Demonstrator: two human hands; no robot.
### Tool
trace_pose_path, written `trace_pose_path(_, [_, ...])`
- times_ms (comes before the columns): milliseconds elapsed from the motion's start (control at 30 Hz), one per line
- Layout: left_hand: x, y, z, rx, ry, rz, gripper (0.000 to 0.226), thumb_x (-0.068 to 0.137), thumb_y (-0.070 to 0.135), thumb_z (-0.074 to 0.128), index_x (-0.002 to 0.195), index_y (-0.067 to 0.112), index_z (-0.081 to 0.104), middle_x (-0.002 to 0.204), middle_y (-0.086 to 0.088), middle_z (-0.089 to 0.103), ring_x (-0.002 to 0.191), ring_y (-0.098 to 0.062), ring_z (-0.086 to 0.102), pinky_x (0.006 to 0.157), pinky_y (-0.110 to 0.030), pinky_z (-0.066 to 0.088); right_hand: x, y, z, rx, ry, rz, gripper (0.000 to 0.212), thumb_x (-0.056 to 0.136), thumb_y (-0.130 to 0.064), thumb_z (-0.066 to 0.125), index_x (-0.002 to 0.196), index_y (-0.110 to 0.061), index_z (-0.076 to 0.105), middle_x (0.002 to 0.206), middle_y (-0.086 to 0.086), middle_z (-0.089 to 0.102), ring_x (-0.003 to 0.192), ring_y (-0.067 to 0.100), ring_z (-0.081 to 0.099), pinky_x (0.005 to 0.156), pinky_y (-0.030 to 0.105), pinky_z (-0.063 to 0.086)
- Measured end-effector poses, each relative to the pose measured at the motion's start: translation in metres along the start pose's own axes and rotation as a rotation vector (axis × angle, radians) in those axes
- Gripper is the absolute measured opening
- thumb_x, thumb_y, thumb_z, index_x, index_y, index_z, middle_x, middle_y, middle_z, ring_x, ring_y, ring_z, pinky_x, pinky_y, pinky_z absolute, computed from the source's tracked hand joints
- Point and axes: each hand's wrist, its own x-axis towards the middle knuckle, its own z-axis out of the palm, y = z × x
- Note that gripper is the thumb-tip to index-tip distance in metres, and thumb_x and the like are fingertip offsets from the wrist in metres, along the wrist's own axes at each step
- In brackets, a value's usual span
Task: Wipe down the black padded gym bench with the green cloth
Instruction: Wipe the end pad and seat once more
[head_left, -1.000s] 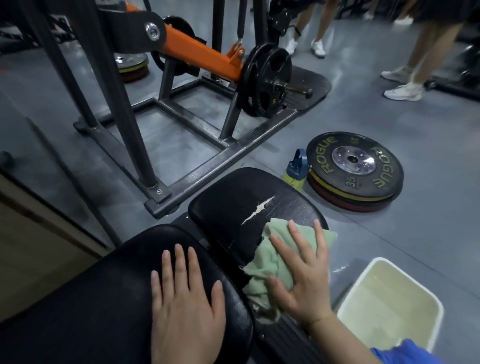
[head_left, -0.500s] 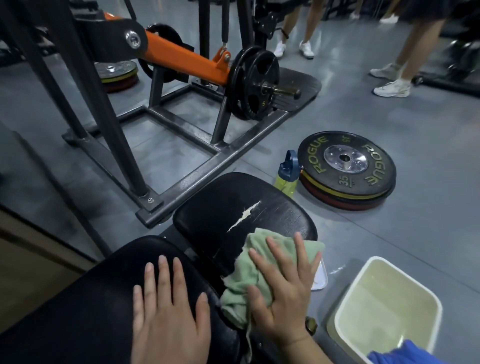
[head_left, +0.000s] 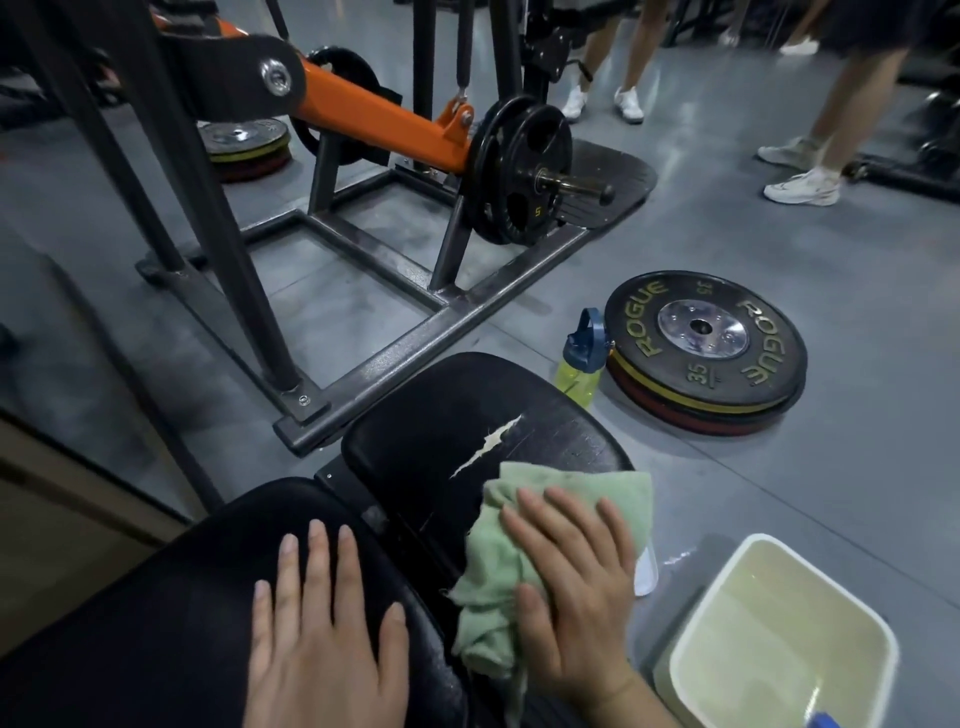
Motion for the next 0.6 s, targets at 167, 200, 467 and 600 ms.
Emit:
trace_pose_path(167, [-0.001, -0.001, 0.001, 0.021, 0.02, -0.005, 0.075, 0.095, 0.056, 0.005, 0.138, 0.004, 0.038, 0.144, -0.019, 0.042, 0.147, -0.017, 0.005, 0.117, -0.035, 0.001, 0.009, 0.015, -0.005, -0.006, -0.128, -0.326, 0.055, 0.095, -0.048, 0.027, 0.118, -0.022, 0.069, 0.13, -0.005, 0.061, 0.124, 0.015, 0.055, 0.099, 0.04, 0.04])
trace_pose_path(200, [0.0, -0.002, 0.001, 0.017, 0.02, -0.009, 0.074, 0.095, 0.056, 0.005, 0.139, 0.005, 0.037, 0.144, -0.019, 0.042, 0.147, -0.013, -0.001, 0.117, -0.034, 0.0, 0.014, 0.027, -0.009, -0.014, -0.176, -0.402, 0.056, 0.094, -0.048, 0.025, 0.122, -0.022, 0.067, 0.131, -0.003, 0.06, 0.126, 0.016, 0.053, 0.099, 0.038, 0.041])
trace_pose_path(467, [-0.001, -0.001, 0.002, 0.034, 0.031, -0.011, 0.073, 0.096, 0.054, 0.005, 0.138, 0.004, 0.037, 0.144, -0.02, 0.042, 0.147, -0.018, 0.002, 0.115, -0.039, 0.005, 0.057, 0.085, -0.034, -0.044, -0.349, -0.455, 0.062, 0.095, -0.053, 0.022, 0.129, -0.015, 0.057, 0.134, 0.005, 0.057, 0.131, 0.022, 0.049, 0.101, 0.048, 0.043])
trace_pose_path(600, [-0.001, 0.006, -0.004, 0.067, 0.059, -0.018, 0.067, 0.096, 0.046, 0.018, 0.137, 0.001, 0.046, 0.144, -0.019, 0.042, 0.138, -0.029, 0.027, 0.113, -0.042, 0.009, 0.049, 0.061, -0.032, -0.077, -0.317, -0.357, 0.054, 0.097, -0.043, 0.028, 0.128, -0.015, 0.061, 0.136, 0.003, 0.056, 0.132, 0.021, 0.047, 0.1, 0.05, 0.042])
